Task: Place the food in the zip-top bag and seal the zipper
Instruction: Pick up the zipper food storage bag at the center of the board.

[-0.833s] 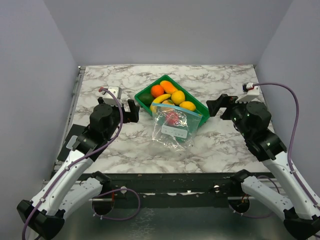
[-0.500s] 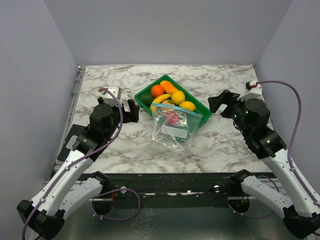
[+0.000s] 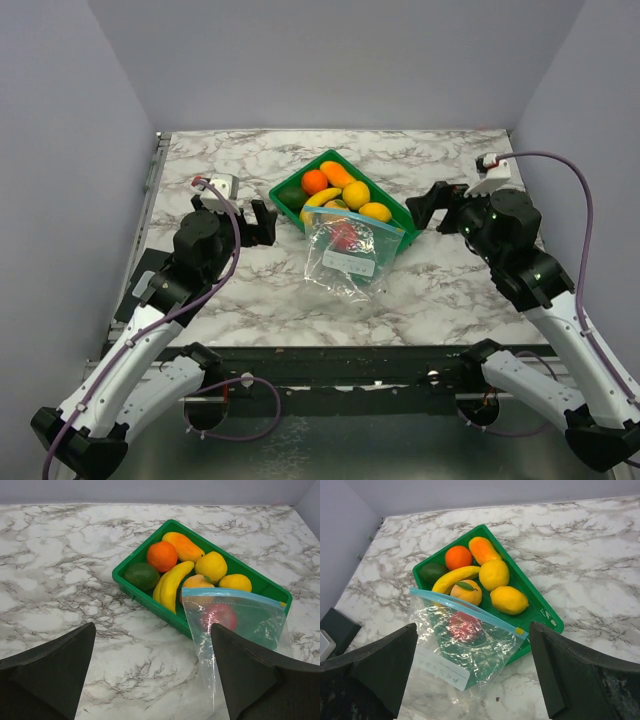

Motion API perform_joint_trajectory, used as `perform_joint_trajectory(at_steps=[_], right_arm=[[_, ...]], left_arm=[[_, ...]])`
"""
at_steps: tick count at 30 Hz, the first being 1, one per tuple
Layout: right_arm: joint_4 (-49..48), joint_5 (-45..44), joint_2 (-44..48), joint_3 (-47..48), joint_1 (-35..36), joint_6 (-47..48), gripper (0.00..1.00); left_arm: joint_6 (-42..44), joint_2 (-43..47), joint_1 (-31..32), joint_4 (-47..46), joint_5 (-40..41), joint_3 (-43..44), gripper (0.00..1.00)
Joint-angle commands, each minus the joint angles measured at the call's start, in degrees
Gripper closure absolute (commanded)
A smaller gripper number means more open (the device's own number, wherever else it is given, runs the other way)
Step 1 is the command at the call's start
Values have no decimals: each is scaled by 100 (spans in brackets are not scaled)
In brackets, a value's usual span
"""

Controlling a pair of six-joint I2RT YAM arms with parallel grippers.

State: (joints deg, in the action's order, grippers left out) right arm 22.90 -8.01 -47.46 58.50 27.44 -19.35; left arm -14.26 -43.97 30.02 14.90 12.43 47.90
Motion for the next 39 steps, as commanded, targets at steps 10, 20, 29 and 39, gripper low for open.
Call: perform_joint_trajectory(at_steps=[10, 20, 29, 39], right_arm=[[874, 1092, -1229, 1166, 33, 888, 5], [981, 1362, -2312, 1580, 33, 1102, 7], [869, 1924, -3111, 1735, 29, 1330, 7], [917, 2348, -3773, 2044, 25, 1742, 11]], left_arm=[[11, 119, 6, 2, -96, -35, 1], [-2, 143, 3, 37, -203, -18, 1], [-24, 143, 4, 39, -335, -16, 1], [-35, 145, 4, 38, -452, -9, 1]])
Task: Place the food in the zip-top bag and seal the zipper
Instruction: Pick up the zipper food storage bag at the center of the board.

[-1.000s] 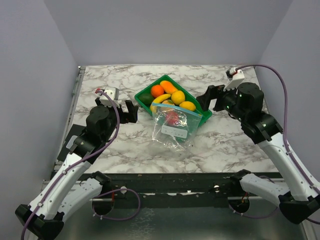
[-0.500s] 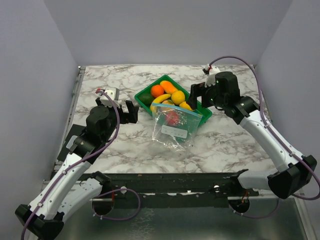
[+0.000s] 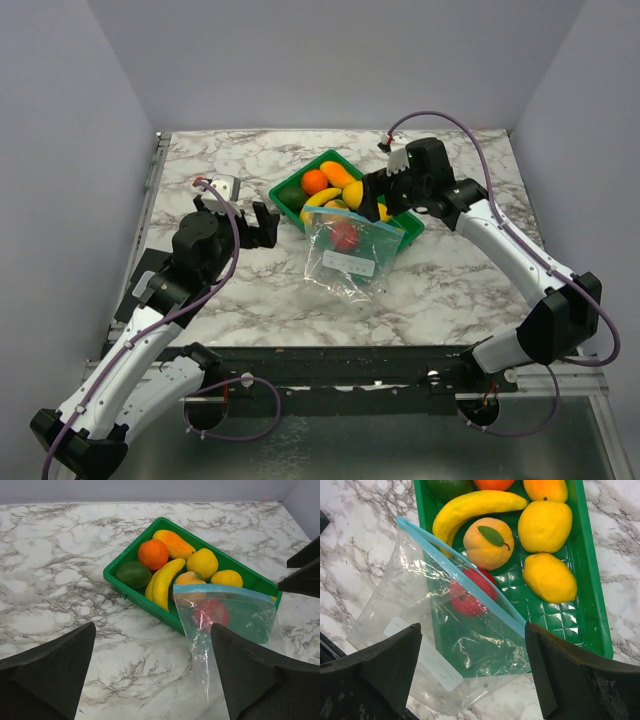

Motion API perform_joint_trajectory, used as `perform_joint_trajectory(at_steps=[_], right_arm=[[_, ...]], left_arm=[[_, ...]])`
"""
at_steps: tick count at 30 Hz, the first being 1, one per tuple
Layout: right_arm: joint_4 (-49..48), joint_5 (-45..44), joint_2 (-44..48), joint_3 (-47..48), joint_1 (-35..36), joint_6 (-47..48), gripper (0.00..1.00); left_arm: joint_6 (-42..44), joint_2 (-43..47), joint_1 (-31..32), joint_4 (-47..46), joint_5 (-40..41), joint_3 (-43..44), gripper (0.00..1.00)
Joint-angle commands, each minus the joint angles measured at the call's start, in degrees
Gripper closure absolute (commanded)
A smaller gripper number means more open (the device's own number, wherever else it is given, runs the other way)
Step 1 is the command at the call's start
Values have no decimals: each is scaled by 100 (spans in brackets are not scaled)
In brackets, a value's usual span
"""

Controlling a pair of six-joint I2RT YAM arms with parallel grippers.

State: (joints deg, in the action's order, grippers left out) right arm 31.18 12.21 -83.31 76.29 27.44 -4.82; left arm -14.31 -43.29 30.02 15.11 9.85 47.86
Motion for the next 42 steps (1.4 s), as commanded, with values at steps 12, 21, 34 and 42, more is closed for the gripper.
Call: perform_joint_trajectory(at_steps=[12, 21, 34, 42], right_arm=[[113, 878, -1093, 784, 18, 659, 17], [173, 1365, -1615, 1130, -106, 1011, 20], [34, 2188, -1988, 909, -293, 1242, 28], [-18, 2392, -2081, 756, -298, 1260, 37]], left_arm=[[-50, 12, 8, 15, -308, -13, 1], [-46, 18, 4, 17, -317, -13, 1], [-29, 24, 9, 15, -317, -13, 1], [-39, 22, 4, 14, -325, -13, 1]])
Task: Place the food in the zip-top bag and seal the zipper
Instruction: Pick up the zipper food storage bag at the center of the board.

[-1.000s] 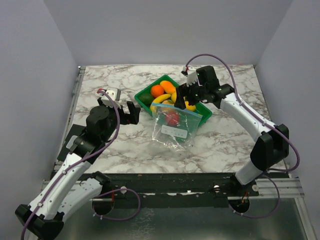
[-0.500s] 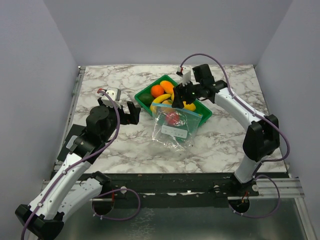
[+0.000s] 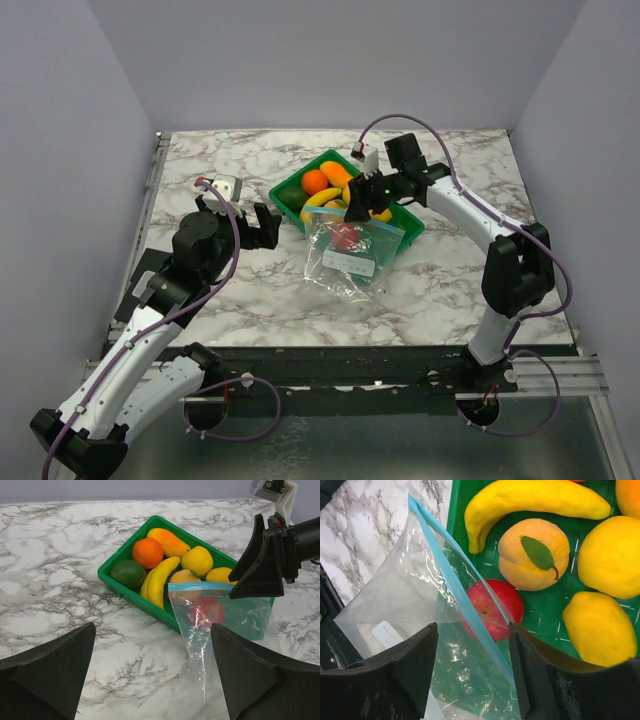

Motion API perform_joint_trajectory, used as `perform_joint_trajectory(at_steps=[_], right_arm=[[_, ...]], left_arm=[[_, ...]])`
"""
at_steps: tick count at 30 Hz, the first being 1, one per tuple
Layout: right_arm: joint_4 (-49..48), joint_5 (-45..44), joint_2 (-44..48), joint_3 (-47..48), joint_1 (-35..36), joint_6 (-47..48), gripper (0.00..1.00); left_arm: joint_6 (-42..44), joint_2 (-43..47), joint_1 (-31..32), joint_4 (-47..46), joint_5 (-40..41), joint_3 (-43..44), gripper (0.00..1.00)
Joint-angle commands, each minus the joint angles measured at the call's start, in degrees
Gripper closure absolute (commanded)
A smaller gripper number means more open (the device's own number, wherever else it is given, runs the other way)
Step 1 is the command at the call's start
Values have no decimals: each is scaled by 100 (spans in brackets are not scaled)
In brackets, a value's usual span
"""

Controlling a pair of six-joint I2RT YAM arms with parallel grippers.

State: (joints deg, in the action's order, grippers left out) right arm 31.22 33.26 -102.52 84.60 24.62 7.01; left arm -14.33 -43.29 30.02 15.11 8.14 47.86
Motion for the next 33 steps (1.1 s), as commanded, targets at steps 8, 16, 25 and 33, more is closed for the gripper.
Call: perform_joint_trajectory(at_steps=[8, 16, 25, 33], right_arm=[[-7, 426, -183, -119, -17, 124, 45], [33, 650, -225, -211, -16, 143, 61], [30, 898, -119, -382, -12, 148, 84], [-144, 1136, 142, -605, -17, 14, 99]], left_arm=[[-40, 22, 5, 15, -161, -13, 1], [-38, 35, 6, 15, -164, -13, 1], [-45, 31, 4, 18, -172, -9, 1], [-44, 31, 4, 13, -181, -13, 1]])
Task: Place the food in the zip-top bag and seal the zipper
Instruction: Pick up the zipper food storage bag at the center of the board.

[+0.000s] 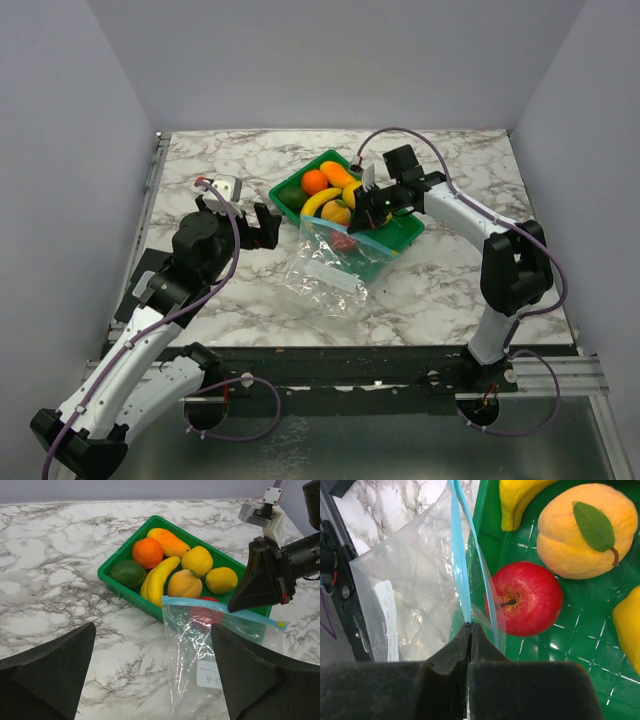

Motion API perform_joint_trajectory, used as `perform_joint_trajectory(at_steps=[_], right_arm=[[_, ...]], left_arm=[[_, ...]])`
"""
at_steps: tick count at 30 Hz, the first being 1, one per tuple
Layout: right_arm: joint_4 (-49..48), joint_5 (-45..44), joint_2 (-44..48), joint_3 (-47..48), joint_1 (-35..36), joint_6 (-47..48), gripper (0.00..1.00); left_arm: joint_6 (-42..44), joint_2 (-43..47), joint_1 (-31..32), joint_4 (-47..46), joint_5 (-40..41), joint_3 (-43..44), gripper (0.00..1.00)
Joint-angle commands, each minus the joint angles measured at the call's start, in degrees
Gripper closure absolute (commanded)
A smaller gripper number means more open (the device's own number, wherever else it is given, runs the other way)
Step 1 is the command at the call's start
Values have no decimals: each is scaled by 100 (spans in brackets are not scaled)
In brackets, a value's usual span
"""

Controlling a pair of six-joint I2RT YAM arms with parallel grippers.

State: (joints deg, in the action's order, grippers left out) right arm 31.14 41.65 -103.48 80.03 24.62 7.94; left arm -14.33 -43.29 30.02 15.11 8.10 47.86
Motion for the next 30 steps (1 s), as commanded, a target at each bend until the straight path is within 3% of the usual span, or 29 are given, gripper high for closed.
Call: perform_joint_trajectory(at_steps=[1, 18, 30], right_arm=[[-180, 300, 311, -184, -18, -120, 99], [-664, -371, 1647, -810, 244, -777, 99], [-1000, -1740, 2477, -1333, 991, -1424, 99]], left_arm=[[-52, 31, 4, 15, -185, -11, 1], [-277, -129, 6, -4, -478, 42, 1], [-1746, -470, 5, 509, -1085, 452, 3]])
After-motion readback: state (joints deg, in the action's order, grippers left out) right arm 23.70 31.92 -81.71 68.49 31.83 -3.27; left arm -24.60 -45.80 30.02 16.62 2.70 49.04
